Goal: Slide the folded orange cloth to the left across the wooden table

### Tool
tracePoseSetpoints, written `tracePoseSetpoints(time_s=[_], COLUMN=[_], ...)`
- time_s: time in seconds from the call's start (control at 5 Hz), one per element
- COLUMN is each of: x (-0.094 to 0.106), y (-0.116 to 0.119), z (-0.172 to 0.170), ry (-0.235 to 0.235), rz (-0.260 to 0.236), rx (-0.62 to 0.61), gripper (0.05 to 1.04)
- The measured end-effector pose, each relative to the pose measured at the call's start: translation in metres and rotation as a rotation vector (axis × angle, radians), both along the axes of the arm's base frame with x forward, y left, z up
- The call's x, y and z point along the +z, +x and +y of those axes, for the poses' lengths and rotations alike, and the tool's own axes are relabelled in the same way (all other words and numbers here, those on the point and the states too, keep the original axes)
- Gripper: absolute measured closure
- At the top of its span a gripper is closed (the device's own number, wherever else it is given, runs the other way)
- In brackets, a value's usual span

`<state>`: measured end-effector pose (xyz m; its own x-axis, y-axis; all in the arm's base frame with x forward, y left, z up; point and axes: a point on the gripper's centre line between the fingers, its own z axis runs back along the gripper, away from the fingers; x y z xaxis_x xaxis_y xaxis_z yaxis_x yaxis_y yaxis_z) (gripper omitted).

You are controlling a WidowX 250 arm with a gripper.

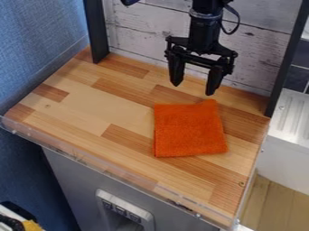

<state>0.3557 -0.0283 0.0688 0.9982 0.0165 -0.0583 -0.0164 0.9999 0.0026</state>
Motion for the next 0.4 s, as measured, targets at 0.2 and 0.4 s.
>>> tracePoseSetpoints(time_s=[0.2, 0.4], x=[-0.0091, -0.0168], y=[-0.0065, -0.0124], z=[0.0, 0.0008], ry=[0.005, 0.011], rz=[0.017, 0.024], rx=[0.057, 0.146], gripper=[0.085, 0.087])
